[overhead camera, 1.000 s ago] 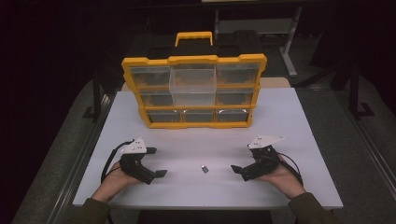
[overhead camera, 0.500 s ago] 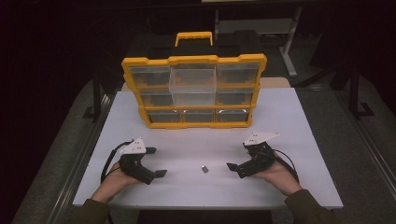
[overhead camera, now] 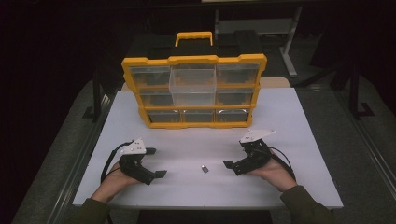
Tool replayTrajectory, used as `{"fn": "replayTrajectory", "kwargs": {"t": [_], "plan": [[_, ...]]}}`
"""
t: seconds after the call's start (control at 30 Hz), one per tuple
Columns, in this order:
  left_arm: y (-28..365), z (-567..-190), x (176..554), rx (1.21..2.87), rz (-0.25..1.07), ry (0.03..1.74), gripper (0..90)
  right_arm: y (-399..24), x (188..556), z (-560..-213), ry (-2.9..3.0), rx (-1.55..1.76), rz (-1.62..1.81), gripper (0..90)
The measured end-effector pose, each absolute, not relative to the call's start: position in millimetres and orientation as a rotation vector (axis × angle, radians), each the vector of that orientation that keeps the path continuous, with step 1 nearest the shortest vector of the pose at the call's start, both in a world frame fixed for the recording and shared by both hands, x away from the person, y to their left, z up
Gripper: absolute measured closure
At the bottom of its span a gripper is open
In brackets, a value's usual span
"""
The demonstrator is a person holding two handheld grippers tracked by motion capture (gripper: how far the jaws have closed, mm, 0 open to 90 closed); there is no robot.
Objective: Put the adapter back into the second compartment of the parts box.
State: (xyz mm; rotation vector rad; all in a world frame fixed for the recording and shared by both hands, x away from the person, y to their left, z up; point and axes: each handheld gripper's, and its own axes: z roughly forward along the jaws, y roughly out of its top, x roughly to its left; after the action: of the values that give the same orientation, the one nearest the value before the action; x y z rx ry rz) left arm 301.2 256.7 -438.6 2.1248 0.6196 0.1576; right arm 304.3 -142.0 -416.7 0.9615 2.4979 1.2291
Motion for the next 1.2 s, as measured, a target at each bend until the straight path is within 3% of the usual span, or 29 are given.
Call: {"fn": "replayTrajectory", "kwargs": {"t": [1.2], "plan": [[258.2,-436.4,301.3,2.114,0.158,0.609,0.0,-115.5,312.4,-411.1,2.56,0.917,1.229,0.0]]}}
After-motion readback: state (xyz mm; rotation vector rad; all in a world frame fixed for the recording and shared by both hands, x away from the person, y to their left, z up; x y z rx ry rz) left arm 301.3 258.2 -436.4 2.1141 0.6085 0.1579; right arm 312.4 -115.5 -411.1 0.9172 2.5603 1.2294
